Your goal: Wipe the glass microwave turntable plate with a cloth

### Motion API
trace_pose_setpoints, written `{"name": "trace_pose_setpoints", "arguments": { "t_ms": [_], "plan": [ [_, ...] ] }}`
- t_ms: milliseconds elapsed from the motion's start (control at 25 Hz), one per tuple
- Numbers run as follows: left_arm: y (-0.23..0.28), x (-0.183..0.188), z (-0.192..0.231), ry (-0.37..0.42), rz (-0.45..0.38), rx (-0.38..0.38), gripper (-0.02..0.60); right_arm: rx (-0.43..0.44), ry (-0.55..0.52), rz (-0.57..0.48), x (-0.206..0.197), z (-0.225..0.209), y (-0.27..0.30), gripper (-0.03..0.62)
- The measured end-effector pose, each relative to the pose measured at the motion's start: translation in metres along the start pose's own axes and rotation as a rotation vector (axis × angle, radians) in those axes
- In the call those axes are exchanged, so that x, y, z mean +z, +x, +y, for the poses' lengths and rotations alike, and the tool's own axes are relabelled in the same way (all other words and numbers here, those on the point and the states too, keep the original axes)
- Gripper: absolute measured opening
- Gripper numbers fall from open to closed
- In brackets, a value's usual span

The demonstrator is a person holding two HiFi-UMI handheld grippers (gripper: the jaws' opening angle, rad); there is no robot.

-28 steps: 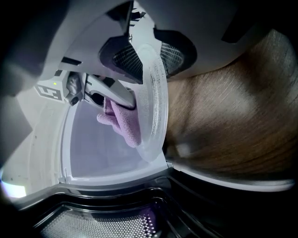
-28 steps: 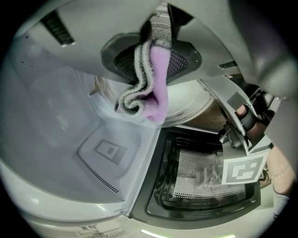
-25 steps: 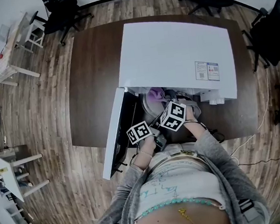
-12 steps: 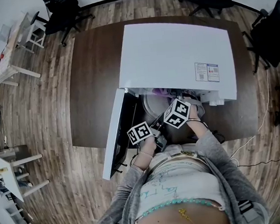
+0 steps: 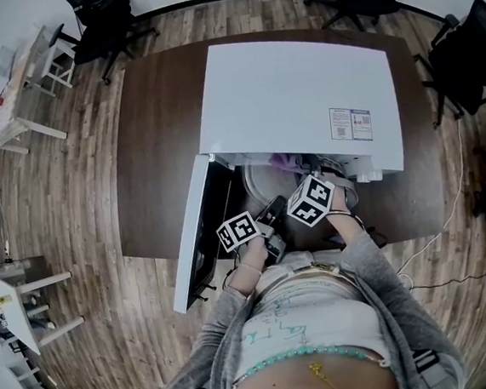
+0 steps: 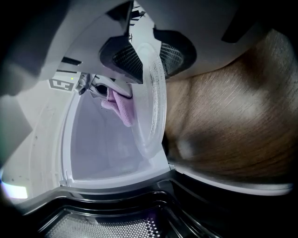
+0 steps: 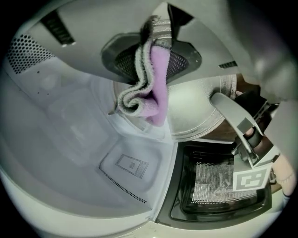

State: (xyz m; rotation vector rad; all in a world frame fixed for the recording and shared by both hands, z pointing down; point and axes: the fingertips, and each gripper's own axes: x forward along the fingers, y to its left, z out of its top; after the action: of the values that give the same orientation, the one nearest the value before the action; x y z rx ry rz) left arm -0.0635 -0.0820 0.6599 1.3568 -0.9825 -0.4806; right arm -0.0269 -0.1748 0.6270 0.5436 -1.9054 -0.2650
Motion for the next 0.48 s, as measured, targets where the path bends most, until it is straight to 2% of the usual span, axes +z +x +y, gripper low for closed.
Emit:
{"name": "trace_pose_setpoints", "arguments": {
  "t_ms": [480],
  "plan": [
    [-0.001, -0.002, 0.000, -0.003, -0.008, 0.005, 0.080, -0.006, -0.005, 0.032, -0.016, 0.010, -0.009, 0.126]
  ]
}}
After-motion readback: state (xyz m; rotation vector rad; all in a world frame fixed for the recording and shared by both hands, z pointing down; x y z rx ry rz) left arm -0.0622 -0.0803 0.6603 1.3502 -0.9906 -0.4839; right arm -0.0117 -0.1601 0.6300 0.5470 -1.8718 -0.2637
